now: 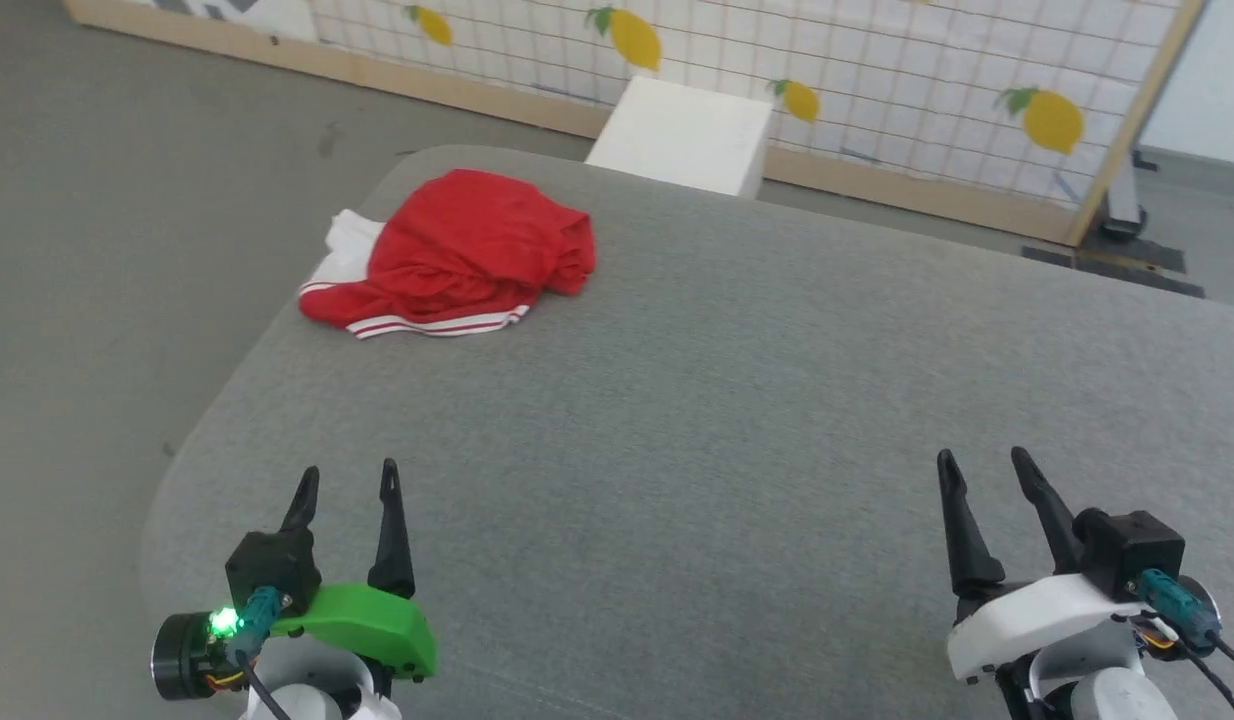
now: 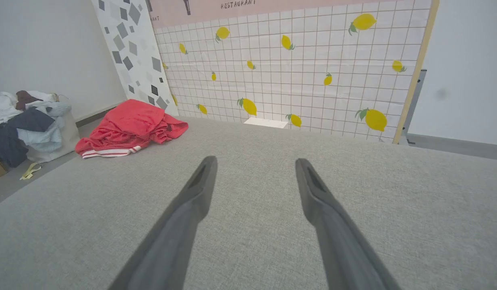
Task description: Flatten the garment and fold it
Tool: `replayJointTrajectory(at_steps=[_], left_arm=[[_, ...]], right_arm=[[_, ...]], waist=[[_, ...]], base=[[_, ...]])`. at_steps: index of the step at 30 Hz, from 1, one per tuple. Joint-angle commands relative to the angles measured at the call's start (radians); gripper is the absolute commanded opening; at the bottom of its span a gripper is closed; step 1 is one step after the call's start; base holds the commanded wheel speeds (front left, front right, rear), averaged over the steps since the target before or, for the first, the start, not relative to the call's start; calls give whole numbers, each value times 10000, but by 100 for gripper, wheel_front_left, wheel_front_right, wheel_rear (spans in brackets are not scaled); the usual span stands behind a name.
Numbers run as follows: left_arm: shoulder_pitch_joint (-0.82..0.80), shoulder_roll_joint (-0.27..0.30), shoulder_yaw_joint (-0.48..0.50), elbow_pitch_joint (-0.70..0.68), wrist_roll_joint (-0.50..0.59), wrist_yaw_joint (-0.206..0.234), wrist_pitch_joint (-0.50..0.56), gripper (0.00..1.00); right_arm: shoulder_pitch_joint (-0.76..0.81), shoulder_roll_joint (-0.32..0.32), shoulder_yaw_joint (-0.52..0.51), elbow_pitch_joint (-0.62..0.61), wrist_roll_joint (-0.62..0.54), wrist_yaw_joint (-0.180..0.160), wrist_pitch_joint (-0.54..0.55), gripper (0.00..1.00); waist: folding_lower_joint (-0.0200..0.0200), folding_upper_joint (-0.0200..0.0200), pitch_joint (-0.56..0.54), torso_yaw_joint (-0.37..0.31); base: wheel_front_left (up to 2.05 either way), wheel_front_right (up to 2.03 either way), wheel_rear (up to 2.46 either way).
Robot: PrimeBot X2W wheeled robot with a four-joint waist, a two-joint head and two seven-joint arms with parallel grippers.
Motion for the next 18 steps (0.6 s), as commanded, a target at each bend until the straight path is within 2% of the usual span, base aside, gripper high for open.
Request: replayJointTrajectory(at_steps=[1, 9, 18], left_arm=[[-184, 81, -13, 65, -136, 60, -98, 100], [-273, 149, -152, 247, -329, 104, -285, 100], [-238, 213, -234, 414, -545, 217, -471, 100]], right_arm=[[-176, 14, 21, 111, 123, -12, -118, 100], [-240, 16, 113, 442, 241, -13, -305, 100], [-234, 18, 145, 734, 412, -15, -492, 100]], waist=[[0, 0, -42, 499], [0, 0, 54, 1416], [0, 0, 16, 1963]], base=[[0, 0, 0], [0, 0, 0], [0, 0, 0]])
